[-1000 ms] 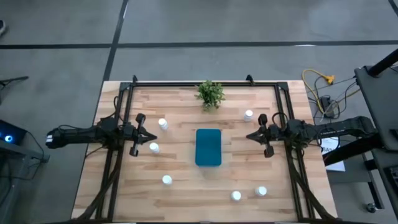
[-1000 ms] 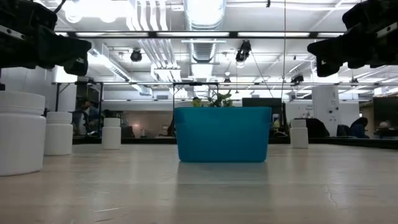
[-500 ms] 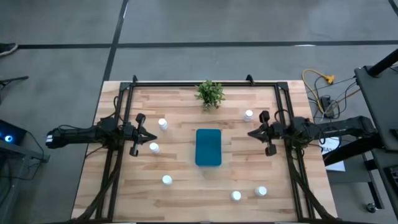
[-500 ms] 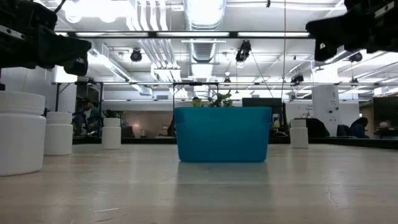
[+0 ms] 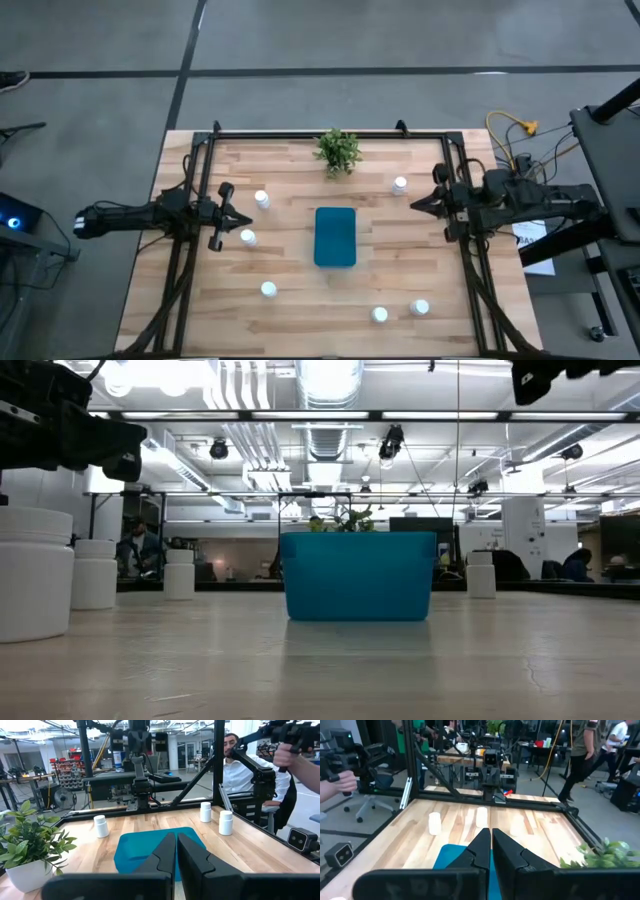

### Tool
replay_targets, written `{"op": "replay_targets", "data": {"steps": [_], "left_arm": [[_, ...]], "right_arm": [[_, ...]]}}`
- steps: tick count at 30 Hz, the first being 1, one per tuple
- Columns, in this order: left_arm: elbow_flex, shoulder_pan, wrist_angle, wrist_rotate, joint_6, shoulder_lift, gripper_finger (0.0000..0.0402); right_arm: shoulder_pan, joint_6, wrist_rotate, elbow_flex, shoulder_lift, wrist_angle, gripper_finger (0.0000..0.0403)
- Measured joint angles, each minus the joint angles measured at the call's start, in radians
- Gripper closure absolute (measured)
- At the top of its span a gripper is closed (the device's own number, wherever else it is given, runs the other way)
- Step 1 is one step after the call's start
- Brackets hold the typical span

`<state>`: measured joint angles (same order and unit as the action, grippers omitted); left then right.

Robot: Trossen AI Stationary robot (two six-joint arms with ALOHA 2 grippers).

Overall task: Pick and place pill bottles into a basket
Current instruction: Put the white medicine bottle into the blue bin

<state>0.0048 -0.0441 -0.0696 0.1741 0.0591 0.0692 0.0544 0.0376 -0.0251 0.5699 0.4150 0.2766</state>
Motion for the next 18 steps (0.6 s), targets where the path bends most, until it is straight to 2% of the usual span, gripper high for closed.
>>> {"op": "replay_targets", "data": {"steps": [4, 10, 18], "left_arm": [[0.000, 0.000, 0.000, 0.000, 0.000, 0.000, 0.0402], [0.000, 0.000, -0.001, 0.000, 0.000, 0.000, 0.0402], [0.000, 0.000, 0.000, 0.000, 0.000, 0.000, 0.0402]], "right_arm": [[0.000, 0.012, 0.036, 0.075, 0.014, 0.090, 0.0394], [0.000, 0.006, 0.170, 0.183, 0.084, 0.220, 0.0394], [-0.001, -0.096, 0.353, 0.359, 0.234, 0.437, 0.0394]]}}
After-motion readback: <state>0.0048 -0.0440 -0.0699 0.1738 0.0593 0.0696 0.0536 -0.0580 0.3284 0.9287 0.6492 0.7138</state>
